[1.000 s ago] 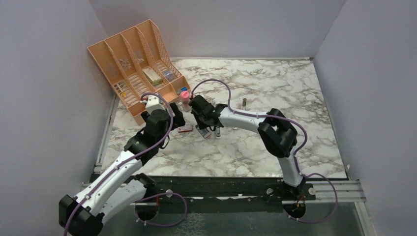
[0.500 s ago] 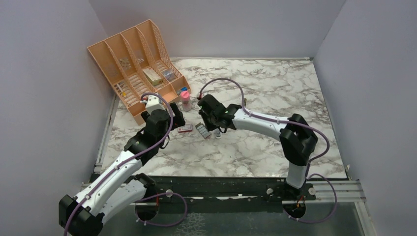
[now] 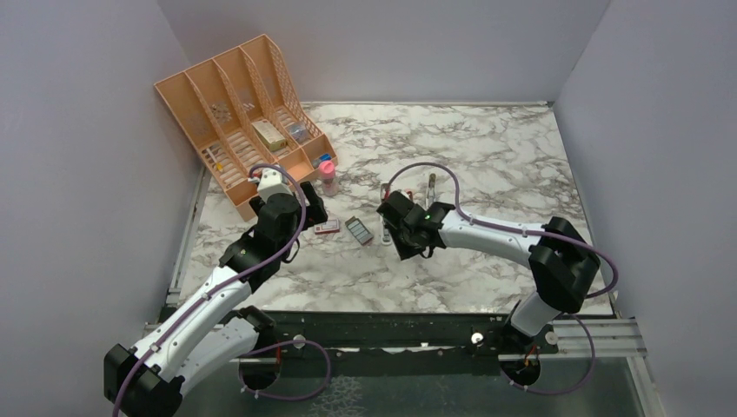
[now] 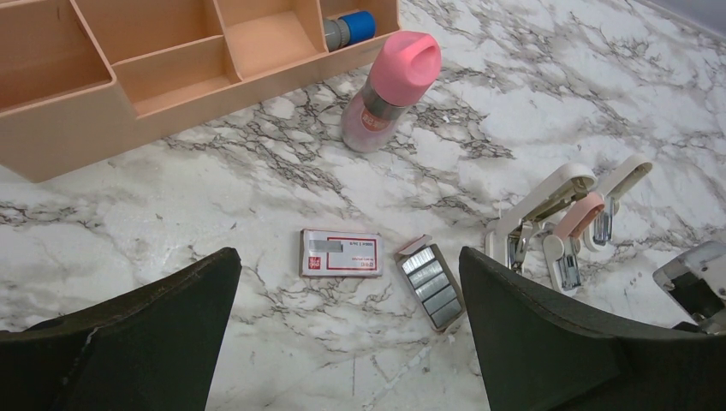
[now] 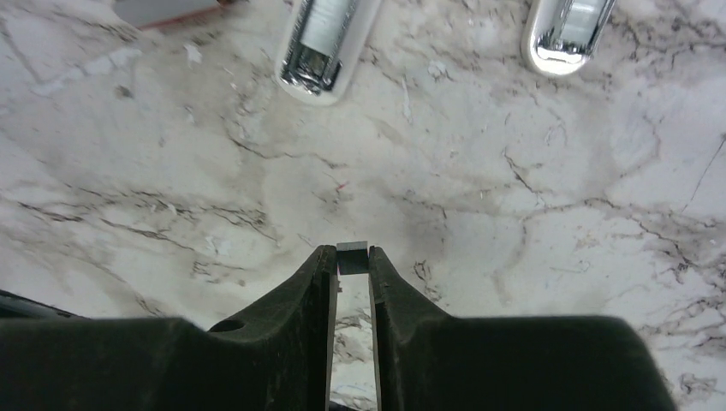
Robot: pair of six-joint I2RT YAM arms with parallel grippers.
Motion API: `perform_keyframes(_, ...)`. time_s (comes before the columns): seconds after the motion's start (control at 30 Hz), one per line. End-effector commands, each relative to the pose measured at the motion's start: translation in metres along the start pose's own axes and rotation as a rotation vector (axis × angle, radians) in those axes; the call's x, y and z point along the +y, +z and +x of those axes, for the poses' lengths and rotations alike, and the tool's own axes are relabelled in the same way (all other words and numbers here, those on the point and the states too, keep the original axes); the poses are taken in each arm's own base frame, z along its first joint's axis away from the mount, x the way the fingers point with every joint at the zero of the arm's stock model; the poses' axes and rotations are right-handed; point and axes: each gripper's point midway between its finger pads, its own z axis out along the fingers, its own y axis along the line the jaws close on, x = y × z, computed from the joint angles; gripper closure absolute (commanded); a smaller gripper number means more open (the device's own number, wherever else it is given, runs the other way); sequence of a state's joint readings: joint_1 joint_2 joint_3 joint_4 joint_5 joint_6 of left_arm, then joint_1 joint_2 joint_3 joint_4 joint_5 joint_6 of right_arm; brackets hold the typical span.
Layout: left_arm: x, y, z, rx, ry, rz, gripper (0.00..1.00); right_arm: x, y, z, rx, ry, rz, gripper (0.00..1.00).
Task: Load the staples into the stapler
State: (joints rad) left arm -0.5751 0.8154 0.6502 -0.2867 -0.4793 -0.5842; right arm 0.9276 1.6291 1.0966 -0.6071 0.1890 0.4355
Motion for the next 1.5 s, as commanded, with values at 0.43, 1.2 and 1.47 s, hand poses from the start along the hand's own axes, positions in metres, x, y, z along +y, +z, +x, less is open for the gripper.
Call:
perform_keyframes(0.43,-0.003,0.001,0.002,0.004,-0.013,0.019,0.01,-0.014,0.027,0.034,0.092,0.015,0.028,0.74)
perform_keyframes(1.2,-0.002,0.002,0.002,0.004,-0.012,0.015,0.01,-0.031,0.021,0.016,0.002,0.167,0.155,0.57)
perform_keyframes(1.47,-0.002,0.002,0.002,0.003,-0.010,0.014,0.01,-0.037,0.029,0.016,0.014,0.201,0.220,0.59)
